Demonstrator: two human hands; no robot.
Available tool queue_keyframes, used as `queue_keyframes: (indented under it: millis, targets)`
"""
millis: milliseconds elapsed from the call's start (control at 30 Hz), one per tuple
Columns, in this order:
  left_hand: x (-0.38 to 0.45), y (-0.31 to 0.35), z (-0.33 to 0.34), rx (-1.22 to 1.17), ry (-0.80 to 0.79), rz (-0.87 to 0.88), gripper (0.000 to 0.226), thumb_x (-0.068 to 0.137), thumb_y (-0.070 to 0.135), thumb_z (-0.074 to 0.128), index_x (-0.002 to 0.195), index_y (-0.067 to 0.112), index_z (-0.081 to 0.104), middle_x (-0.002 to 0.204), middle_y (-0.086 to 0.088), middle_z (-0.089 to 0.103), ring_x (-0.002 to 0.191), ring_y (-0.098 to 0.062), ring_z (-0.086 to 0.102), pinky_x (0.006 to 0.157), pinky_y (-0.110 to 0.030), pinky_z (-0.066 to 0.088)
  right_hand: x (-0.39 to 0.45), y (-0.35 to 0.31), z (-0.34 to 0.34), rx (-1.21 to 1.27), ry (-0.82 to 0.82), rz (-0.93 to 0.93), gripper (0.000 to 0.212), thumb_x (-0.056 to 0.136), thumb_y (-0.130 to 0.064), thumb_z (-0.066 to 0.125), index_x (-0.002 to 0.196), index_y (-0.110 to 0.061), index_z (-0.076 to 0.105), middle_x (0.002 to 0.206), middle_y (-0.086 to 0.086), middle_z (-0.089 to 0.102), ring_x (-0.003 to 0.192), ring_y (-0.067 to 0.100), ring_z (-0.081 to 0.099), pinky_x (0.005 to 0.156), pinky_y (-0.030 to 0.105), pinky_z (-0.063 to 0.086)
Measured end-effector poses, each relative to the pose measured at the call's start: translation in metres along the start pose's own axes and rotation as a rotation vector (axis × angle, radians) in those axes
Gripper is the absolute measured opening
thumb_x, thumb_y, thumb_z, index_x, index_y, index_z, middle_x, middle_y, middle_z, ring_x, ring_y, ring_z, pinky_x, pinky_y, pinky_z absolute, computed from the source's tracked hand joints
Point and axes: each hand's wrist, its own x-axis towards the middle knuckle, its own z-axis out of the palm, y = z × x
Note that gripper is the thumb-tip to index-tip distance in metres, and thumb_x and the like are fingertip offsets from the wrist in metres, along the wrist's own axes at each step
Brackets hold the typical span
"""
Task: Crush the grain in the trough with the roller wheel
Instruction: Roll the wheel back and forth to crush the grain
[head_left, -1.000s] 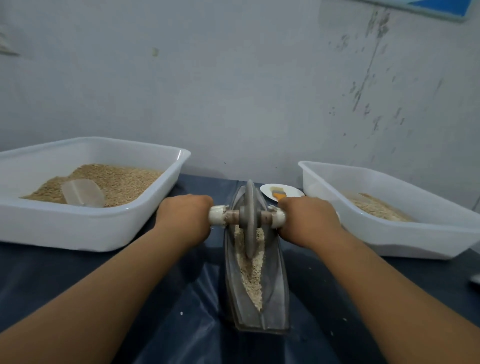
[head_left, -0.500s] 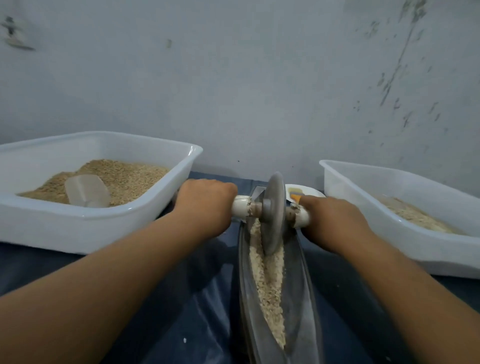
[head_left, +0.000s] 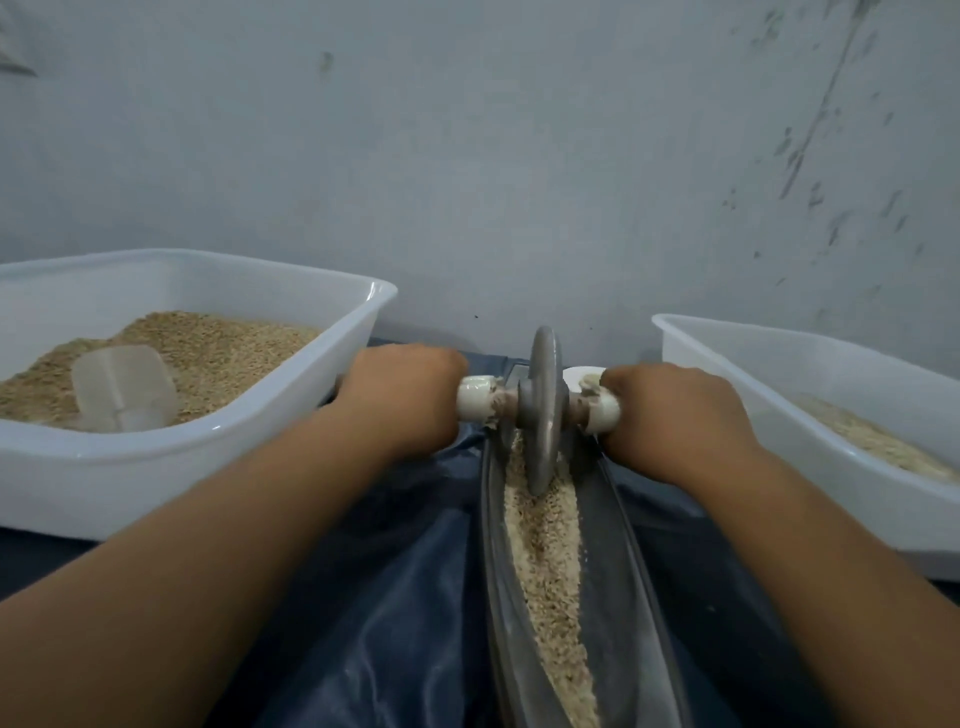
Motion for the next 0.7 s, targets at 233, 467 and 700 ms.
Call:
queue_keyframes:
  millis: [233, 467, 700]
  targets:
    - [-0.001, 0.016, -0.016, 0.146, 0.149, 0.091, 0.027, 0.074, 0.029, 0.069, 0.079, 0.029, 0.042, 0.062, 0.007, 0.033, 0.058, -0.015, 0.037, 0.057, -0.029, 0.029, -0.009, 0.010, 0.016, 0.149, -0.114, 0.082, 0.016, 0.078, -0.044, 0.060, 0.094, -0.046, 0.058, 0.097, -0.012, 0.067, 0.090, 0.020, 0.061, 0.070, 0.031, 0.046]
    - [-0.001, 0.010, -0.023, 0.032, -0.102, 0.124, 0.026, 0.074, 0.034, 0.073, 0.084, 0.031, 0.049, 0.067, 0.009, 0.046, 0.063, -0.014, 0.048, 0.064, -0.031, 0.041, -0.028, 0.004, 0.000, 0.047, -0.138, 0.068, 0.012, 0.074, -0.040, 0.061, 0.075, -0.034, 0.051, 0.078, -0.010, 0.061, 0.071, 0.015, 0.053, 0.057, 0.027, 0.036]
    - [-0.001, 0.012, -0.016, 0.043, 0.028, 0.110, 0.033, 0.074, 0.036, 0.071, 0.074, 0.029, 0.038, 0.062, 0.008, 0.037, 0.052, -0.008, 0.030, 0.054, -0.027, 0.028, -0.014, 0.004, -0.002, 0.118, -0.283, 0.093, 0.014, 0.072, -0.037, 0.064, 0.069, -0.041, 0.051, 0.075, -0.012, 0.060, 0.076, 0.013, 0.058, 0.066, 0.030, 0.049]
